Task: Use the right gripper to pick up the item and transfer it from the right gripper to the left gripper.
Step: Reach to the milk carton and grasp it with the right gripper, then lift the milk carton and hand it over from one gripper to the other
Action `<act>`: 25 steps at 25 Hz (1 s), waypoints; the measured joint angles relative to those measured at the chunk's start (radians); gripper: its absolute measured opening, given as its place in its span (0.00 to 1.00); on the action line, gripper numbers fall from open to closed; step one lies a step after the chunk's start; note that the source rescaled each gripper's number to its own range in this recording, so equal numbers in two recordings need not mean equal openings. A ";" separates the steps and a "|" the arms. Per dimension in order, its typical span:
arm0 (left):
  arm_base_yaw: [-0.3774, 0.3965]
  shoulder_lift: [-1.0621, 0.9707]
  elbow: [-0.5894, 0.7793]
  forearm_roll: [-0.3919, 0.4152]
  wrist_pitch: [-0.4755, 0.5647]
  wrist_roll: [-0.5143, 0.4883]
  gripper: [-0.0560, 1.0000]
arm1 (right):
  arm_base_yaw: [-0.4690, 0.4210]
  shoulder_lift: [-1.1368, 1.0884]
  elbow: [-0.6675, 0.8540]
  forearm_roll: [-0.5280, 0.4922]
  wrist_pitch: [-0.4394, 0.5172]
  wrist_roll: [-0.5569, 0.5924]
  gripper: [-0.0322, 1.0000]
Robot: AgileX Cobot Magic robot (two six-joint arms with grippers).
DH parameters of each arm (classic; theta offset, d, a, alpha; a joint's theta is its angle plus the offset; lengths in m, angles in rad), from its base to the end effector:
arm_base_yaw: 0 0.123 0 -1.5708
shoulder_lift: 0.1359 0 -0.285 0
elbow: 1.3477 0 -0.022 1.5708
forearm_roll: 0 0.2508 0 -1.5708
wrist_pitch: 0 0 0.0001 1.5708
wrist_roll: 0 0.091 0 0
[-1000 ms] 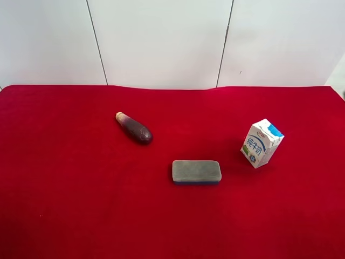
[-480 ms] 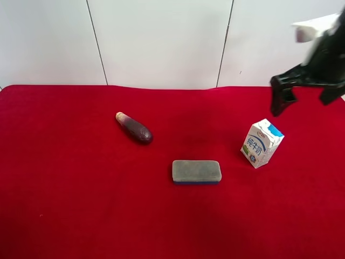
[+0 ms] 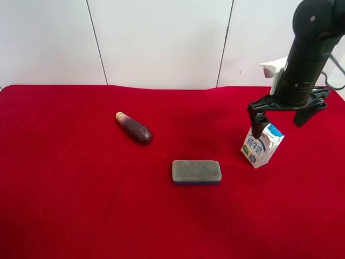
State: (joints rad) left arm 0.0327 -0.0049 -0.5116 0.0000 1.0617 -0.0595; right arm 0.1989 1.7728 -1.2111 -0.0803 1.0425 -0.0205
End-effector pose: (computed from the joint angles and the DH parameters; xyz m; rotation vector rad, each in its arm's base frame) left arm -0.0070 -0.0002 0.2804 -0.0935 2.0267 -0.0169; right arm 0.3272 0.0595 0.2062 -0.3963 3.0545 -0.1007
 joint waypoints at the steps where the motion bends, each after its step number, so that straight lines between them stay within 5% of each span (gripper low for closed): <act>1: 0.000 0.000 0.000 0.000 0.000 0.000 1.00 | 0.000 0.013 0.000 0.001 -0.009 0.000 1.00; 13: 0.000 0.000 0.000 0.000 0.000 0.000 1.00 | 0.000 0.079 0.000 0.001 -0.088 -0.027 0.97; 17: 0.000 0.000 0.000 0.000 0.000 0.000 1.00 | 0.000 0.079 0.000 0.001 -0.089 -0.027 0.72; 23: 0.000 0.000 0.000 0.000 0.000 0.000 1.00 | 0.001 0.079 0.000 0.005 -0.089 -0.034 0.03; 25: 0.000 0.000 0.000 0.000 0.000 0.000 1.00 | 0.001 0.079 0.000 0.007 -0.089 -0.035 0.03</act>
State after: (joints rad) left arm 0.0327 -0.0049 -0.5116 0.0000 1.0617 -0.0595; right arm 0.1997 1.8522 -1.2111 -0.0737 0.9538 -0.0559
